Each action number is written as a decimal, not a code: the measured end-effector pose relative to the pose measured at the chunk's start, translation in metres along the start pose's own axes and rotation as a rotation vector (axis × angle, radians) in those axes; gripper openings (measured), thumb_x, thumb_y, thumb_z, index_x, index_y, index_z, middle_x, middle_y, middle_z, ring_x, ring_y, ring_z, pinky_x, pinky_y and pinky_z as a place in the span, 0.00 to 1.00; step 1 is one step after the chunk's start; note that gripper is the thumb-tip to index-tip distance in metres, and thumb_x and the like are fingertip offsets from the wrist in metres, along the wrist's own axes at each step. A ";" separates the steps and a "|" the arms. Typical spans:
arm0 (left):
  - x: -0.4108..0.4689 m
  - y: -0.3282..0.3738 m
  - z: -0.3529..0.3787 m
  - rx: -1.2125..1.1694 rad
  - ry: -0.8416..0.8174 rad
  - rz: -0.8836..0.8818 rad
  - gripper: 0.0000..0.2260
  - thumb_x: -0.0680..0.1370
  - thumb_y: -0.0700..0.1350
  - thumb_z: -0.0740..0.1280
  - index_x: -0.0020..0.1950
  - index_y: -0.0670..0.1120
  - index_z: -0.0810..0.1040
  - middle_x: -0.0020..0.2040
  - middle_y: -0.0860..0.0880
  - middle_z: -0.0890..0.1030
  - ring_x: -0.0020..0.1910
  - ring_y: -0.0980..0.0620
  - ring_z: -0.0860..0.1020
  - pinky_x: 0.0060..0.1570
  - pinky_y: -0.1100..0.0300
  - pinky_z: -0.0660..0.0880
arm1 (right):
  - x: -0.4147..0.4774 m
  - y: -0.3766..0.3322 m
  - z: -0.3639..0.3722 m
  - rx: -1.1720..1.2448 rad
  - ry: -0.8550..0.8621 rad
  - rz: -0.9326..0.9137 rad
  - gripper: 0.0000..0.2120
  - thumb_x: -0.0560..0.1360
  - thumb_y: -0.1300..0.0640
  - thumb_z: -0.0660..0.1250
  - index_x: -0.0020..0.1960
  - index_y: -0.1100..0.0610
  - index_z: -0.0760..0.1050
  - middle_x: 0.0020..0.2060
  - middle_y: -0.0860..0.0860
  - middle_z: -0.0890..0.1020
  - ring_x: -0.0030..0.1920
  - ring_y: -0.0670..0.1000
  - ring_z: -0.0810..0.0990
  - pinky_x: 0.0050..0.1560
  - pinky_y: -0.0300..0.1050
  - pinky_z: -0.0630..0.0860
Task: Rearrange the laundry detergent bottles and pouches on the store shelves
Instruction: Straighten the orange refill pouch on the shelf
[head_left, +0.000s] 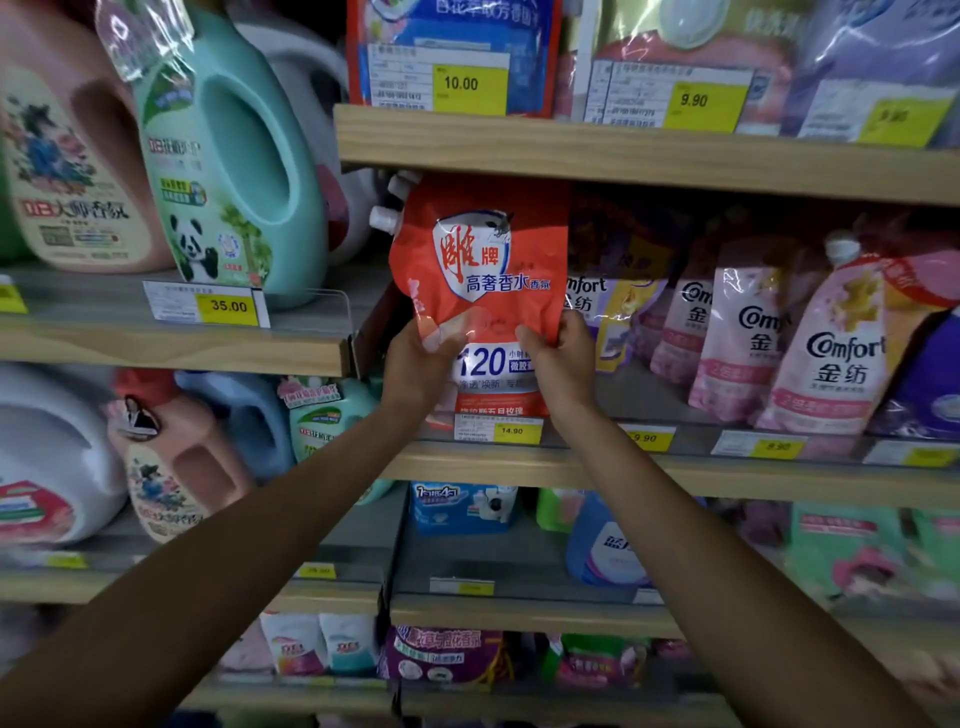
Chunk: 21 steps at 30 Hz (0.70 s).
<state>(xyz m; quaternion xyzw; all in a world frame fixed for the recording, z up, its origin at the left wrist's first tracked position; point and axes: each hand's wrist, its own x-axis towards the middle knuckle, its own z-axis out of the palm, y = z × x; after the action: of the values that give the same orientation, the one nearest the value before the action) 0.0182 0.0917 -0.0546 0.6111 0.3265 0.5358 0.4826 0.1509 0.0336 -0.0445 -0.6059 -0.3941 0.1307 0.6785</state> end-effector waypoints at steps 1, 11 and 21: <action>0.000 0.002 -0.002 0.027 0.001 -0.015 0.08 0.76 0.40 0.69 0.54 0.45 0.76 0.43 0.52 0.82 0.37 0.59 0.80 0.31 0.69 0.76 | -0.001 0.000 0.000 -0.012 -0.010 -0.009 0.08 0.72 0.59 0.69 0.45 0.53 0.70 0.41 0.50 0.79 0.39 0.47 0.77 0.39 0.42 0.75; -0.014 0.014 -0.012 0.240 -0.053 -0.086 0.14 0.74 0.43 0.70 0.56 0.46 0.71 0.47 0.49 0.82 0.29 0.56 0.82 0.28 0.64 0.77 | -0.016 -0.011 -0.003 -0.225 -0.009 -0.043 0.11 0.74 0.59 0.67 0.55 0.59 0.72 0.41 0.49 0.76 0.36 0.44 0.75 0.34 0.34 0.68; -0.047 0.021 -0.024 0.688 -0.058 0.111 0.24 0.70 0.50 0.72 0.61 0.42 0.69 0.59 0.44 0.77 0.58 0.43 0.76 0.54 0.47 0.76 | -0.048 -0.017 -0.023 -0.652 -0.080 -0.151 0.17 0.76 0.54 0.64 0.64 0.57 0.69 0.58 0.54 0.79 0.57 0.57 0.78 0.50 0.50 0.74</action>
<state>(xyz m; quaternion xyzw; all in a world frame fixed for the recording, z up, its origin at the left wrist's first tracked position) -0.0179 0.0478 -0.0522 0.7698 0.4405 0.4020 0.2276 0.1298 -0.0181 -0.0454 -0.7546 -0.4853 -0.0294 0.4406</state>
